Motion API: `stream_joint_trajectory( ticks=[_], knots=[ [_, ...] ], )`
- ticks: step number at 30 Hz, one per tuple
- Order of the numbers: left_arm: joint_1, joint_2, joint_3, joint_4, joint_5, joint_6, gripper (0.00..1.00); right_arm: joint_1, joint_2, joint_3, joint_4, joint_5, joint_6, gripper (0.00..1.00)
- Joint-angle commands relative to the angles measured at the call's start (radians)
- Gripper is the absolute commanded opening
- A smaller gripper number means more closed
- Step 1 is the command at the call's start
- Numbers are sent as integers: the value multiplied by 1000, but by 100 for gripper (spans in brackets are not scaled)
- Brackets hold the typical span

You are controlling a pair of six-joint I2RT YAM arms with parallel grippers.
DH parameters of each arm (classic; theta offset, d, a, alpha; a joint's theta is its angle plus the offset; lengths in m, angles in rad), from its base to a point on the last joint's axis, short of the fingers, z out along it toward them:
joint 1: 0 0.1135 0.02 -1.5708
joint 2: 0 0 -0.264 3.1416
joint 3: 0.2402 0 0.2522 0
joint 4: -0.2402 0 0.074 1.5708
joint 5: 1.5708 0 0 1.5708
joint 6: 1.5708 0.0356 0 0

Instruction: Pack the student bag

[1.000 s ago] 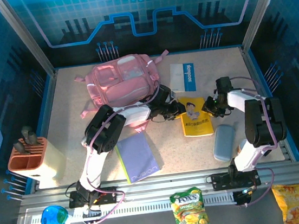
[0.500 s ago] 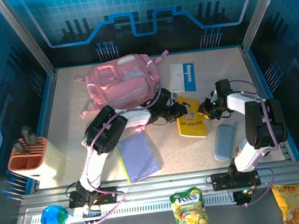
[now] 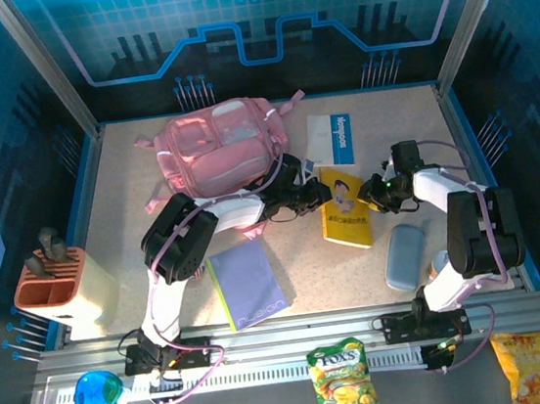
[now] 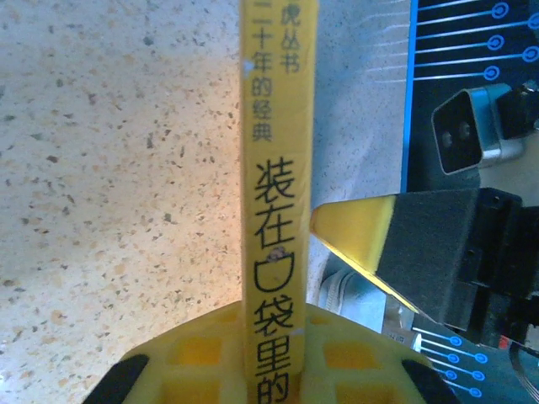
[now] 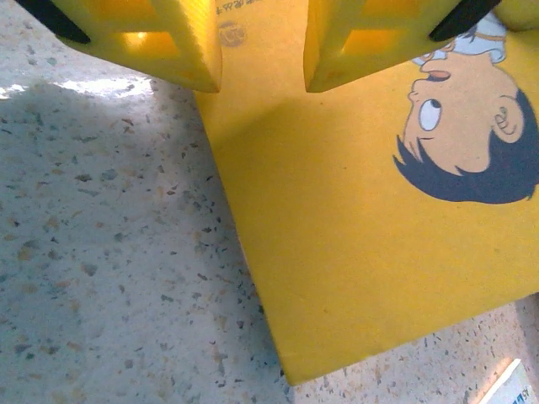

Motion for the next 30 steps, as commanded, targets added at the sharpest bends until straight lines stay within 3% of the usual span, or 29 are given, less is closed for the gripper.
stream_joint_trajectory(
  ticks=[1, 7, 11, 14, 18, 25, 30],
  knots=[
    [9, -41, 8, 5, 3, 31, 0, 9, -38, -3, -11, -19, 11, 34],
    [44, -98, -12, 5, -4, 34, 0, 11, -84, -16, 27, -51, 19, 40],
    [98, -211, -68, 29, -27, 16, 0, 12, -174, -70, 142, -143, 87, 61],
    [147, -303, -118, 58, -63, -17, 0, 24, -241, -115, 273, -220, 206, 76],
    [216, -398, -181, 135, -131, -93, 0, 83, -267, -138, 468, -289, 387, 86],
    [254, -506, -242, 235, -274, -196, 0, 248, -259, -169, 817, -248, 711, 99],
    [255, -538, -284, 315, -330, -281, 0, 316, -175, -199, 1124, -221, 944, 100]
  ],
)
